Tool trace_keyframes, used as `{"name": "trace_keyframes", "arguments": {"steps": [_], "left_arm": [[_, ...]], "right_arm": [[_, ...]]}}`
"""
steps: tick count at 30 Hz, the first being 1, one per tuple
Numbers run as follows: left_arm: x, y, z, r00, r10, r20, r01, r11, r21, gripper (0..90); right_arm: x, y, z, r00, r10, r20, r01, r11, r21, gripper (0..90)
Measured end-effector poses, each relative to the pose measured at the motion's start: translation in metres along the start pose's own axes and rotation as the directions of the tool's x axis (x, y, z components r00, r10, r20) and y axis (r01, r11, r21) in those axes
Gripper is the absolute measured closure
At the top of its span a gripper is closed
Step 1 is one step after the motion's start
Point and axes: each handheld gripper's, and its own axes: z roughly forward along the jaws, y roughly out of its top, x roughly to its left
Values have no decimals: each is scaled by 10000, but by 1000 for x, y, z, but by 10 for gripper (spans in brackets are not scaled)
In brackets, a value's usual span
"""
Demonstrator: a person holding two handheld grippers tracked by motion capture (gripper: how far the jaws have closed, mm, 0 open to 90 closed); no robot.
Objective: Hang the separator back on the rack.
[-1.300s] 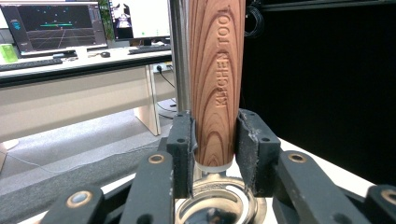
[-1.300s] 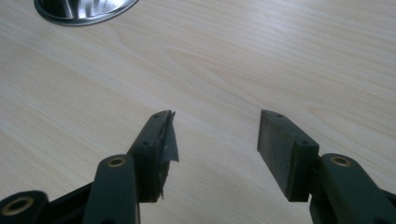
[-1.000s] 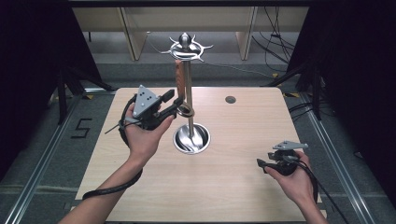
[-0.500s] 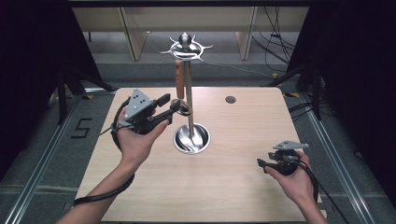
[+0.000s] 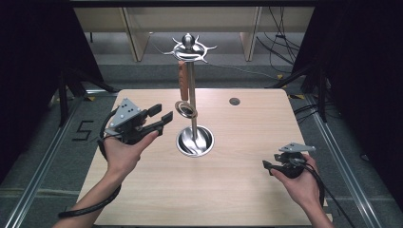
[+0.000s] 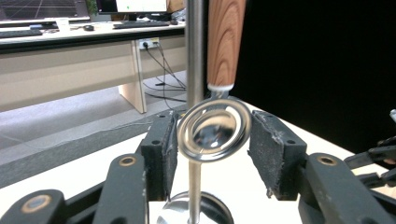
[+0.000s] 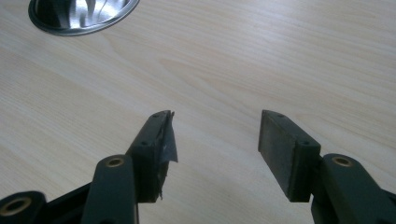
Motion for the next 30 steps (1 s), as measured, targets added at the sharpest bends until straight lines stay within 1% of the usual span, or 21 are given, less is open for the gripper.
{"name": "trace_keyframes", "arguments": {"steps": [2, 3, 4, 6, 8, 9, 10, 11, 12, 14, 15, 16, 17, 18, 19, 20, 22, 25, 26, 28, 30], "left_arm": [[2, -2, -2, 10000, 17, -49, -17, 10000, -15, 496], [3, -3, -4, 9999, 21, -101, -21, 10000, -56, 490], [5, -5, -6, 9999, 24, -132, -25, 10000, -93, 489], [8, -7, -11, 9998, -39, -212, 36, 9999, -141, 489], [12, -12, -18, 9993, -195, -330, 189, 9996, -187, 486], [12, -12, -18, 9993, -195, -330, 189, 9996, -187, 484], [15, -16, -22, 9991, -180, -385, 175, 9997, -155, 481], [15, -16, -22, 9991, -180, -385, 175, 9997, -155, 476], [15, -18, -25, 9989, -255, -401, 249, 9996, -133, 476], [17, -23, -29, 9986, -279, -441, 278, 9996, -50, 466], [17, -26, -31, 9986, -281, -457, 280, 9996, -20, 463], [20, -31, -36, 9985, -223, -500, 229, 9997, 127, 460], [20, -31, -36, 9985, -223, -500, 229, 9997, 127, 459], [20, -33, -39, 9983, -220, -535, 231, 9995, 210, 457], [20, -36, -40, 9977, -381, -565, 390, 9991, 143, 457], [21, -38, -42, 9976, -371, -580, 383, 9991, 200, 456], [22, -45, -48, 9972, -423, -615, 442, 9986, 294, 451], [24, -48, -52, 9965, -475, -684, 503, 9980, 390, 447], [24, -50, -54, 9962, -498, -713, 527, 9979, 388, 447], [26, -54, -57, 9959, -486, -768, 518, 9978, 410, 444], [28, -61, -62, 9947, -594, -840, 636, 9968, 480, 442]], "right_arm": [[-1, -1, 1, 9999, -122, 31, 122, 9999, -107, 453], [-2, -1, 3, 9992, -360, -157, 356, 9991, -250, 452], [2, 0, 1, 9996, 250, -103, -249, 9997, 81, 452], [3, 0, 1, 9994, 333, -130, -331, 9993, 149, 452], [2, 0, 1, 9998, 188, -119, -187, 9997, 133, 452], [2, 0, 1, 9998, 188, -119, -187, 9997, 133, 452], [-1, -1, 3, 9998, -221, -25, 221, 9995, -214, 450], [-1, -1, 3, 9998, -221, -25, 221, 9995, -214, 450], [-2, 0, 2, 9994, -350, -34, 350, 9992, -213, 449], [-3, 0, 4, 9990, -418, -160, 411, 9984, -386, 448], [-3, 0, 4, 9991, -395, -183, 387, 9984, -413, 447], [-1, -1, 3, 9998, -164, -131, 161, 9996, -252, 445], [-1, -1, 3, 9998, -164, -131, 161, 9996, -252, 445], [0, 0, 2, 9999, 110, -91, -111, 9999, -82, 444], [0, 0, 2, 9999, 110, -91, -111, 9999, -82, 444], [-1, 0, 3, 10000, -32, -62, 31, 9998, -176, 444], [-1, 0, 3, 10000, -6, -35, 5, 9999, -145, 443], [0, 0, 2, 10000, -63, -13, 63, 9999, -91, 442], [1, 0, 2, 9998, 169, -60, -169, 9998, -48, 442], [2, 0, 2, 9998, 183, -54, -183, 9998, -19, 440], [2, 0, 2, 9999, 136, -59, -136, 9999, -5, 439]]}}
